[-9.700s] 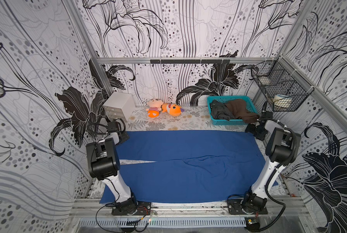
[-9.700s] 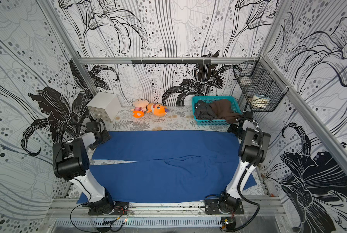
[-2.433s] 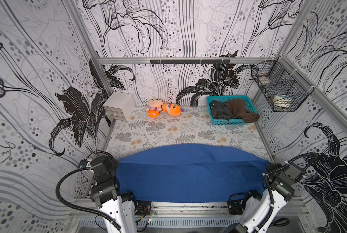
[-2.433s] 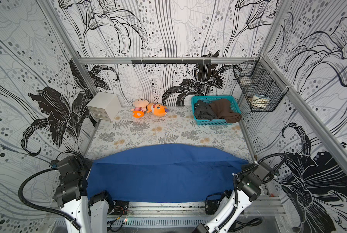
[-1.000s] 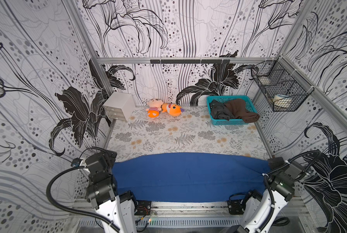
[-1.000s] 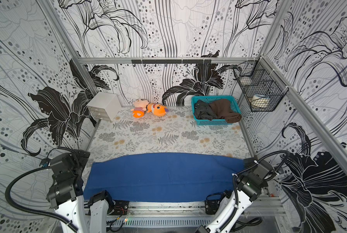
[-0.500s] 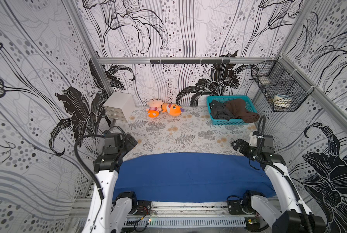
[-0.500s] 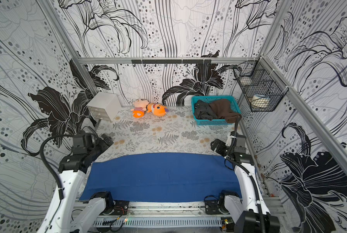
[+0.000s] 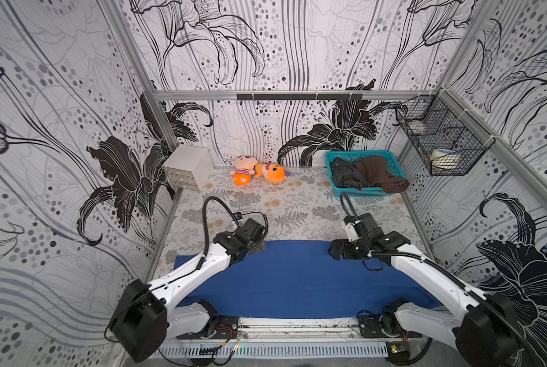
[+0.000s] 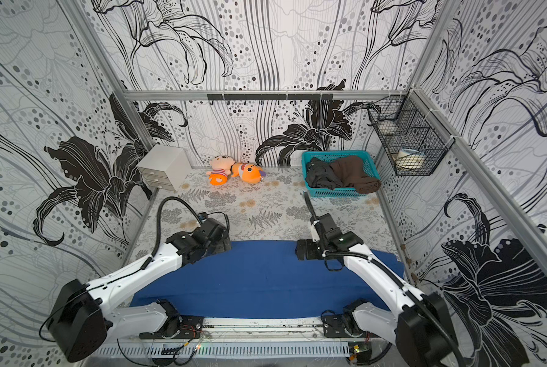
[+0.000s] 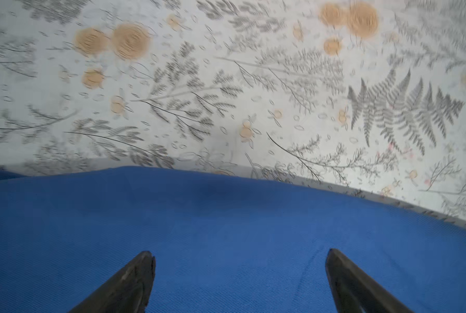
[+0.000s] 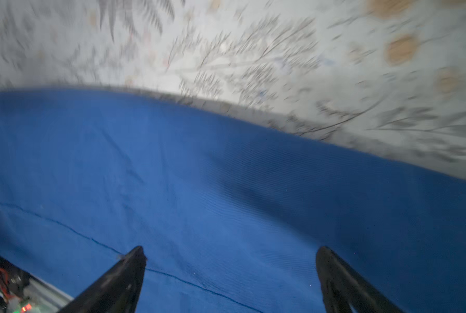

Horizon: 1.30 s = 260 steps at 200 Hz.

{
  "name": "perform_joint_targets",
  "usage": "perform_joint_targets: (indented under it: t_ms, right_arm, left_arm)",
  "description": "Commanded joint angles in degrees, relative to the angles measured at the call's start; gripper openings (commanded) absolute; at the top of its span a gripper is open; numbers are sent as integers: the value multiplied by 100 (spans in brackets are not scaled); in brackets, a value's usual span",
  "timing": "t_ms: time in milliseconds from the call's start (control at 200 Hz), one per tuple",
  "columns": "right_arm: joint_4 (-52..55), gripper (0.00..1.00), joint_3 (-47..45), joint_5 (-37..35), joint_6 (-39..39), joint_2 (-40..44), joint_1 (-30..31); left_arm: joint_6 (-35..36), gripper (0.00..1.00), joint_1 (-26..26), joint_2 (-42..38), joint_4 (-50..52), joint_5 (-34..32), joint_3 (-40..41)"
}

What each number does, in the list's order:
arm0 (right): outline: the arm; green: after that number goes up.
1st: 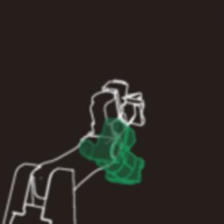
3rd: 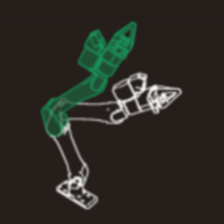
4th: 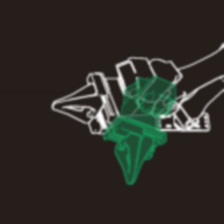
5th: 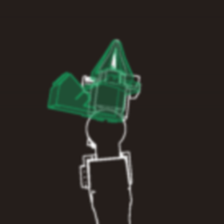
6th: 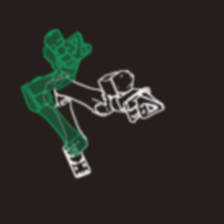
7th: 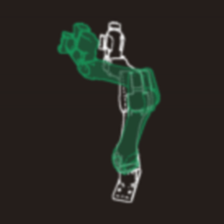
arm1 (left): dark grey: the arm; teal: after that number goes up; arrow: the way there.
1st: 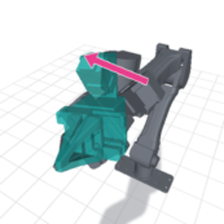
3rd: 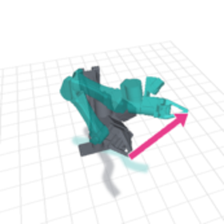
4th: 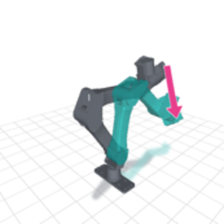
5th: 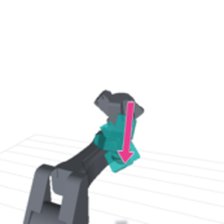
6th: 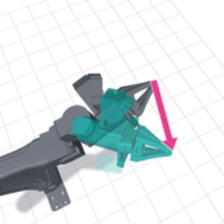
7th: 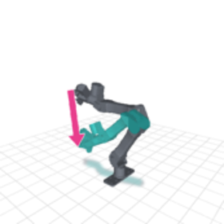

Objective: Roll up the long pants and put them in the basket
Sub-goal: Move the long pant to the center of the board.

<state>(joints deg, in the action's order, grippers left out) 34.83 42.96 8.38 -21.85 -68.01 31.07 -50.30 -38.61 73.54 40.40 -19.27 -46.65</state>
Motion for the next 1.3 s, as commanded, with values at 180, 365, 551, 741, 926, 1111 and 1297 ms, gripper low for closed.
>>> perform_joint_targets:
  t_ms: [180, 365, 551, 741, 926, 1111, 1297]
  right_arm:
    - [-361, 99, -355, -426, -488, -494, 464]
    - [-371, 99, -184, -479, -335, -1018, 466]
    - [-405, 99, 154, -582, -170, -1806, 463]
    - [-560, 99, 528, -641, -92, -2376, 462]
    - [-358, 99, 1244, -727, -106, -3030, 469]
    - [-404, 99, 1894, -473, -143, -3396, 381]
    - [-773, 99, 2313, 228, -190, -4067, -7]
  left_arm:
    - [-850, 99, -631, 696, -567, -271, 77]
    - [-1128, 99, -630, 731, -973, -48, 577]
    - [-1212, 99, -633, 1051, -1072, 21, 702]
    - [-940, 99, -376, 1508, -1197, 44, 501]
    - [-360, 99, 280, 1726, -1412, 272, 265]
    - [261, 99, 754, 1993, -1087, 298, -503]
    - [776, 99, 1347, 2429, -1123, 598, -1014]
